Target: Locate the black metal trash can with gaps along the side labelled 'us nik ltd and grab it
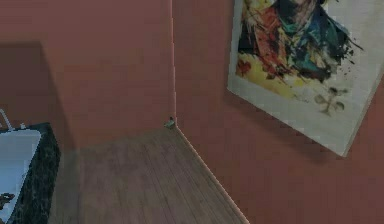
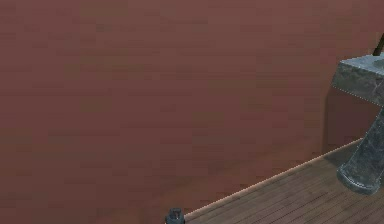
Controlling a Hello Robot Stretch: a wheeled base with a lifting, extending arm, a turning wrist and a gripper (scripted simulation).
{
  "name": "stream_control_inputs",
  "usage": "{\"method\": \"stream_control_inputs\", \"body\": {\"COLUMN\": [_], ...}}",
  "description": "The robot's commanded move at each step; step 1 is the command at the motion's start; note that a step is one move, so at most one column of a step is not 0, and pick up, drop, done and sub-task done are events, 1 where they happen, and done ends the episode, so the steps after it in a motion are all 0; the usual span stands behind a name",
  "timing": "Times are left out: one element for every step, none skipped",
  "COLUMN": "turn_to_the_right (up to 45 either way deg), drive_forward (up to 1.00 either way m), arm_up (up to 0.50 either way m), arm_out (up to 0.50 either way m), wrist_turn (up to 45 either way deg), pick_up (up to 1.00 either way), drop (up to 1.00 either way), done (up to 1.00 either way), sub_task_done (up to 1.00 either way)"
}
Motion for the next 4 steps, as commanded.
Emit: {"method": "stream_control_inputs", "body": {"turn_to_the_right": [0.0,0.0,0.0,0.0], "drive_forward": [0.00,0.00,0.00,0.00], "arm_up": [0.00,0.00,0.00,0.00], "arm_out": [0.40,0.00,0.00,0.00], "wrist_turn": [0.0,45.0,45.0,45.0], "pick_up": [0.00,0.00,0.00,0.00], "drop": [0.00,0.00,0.00,0.00], "done": [0.00,0.00,0.00,0.00], "sub_task_done": [0.00,0.00,0.00,0.00]}}
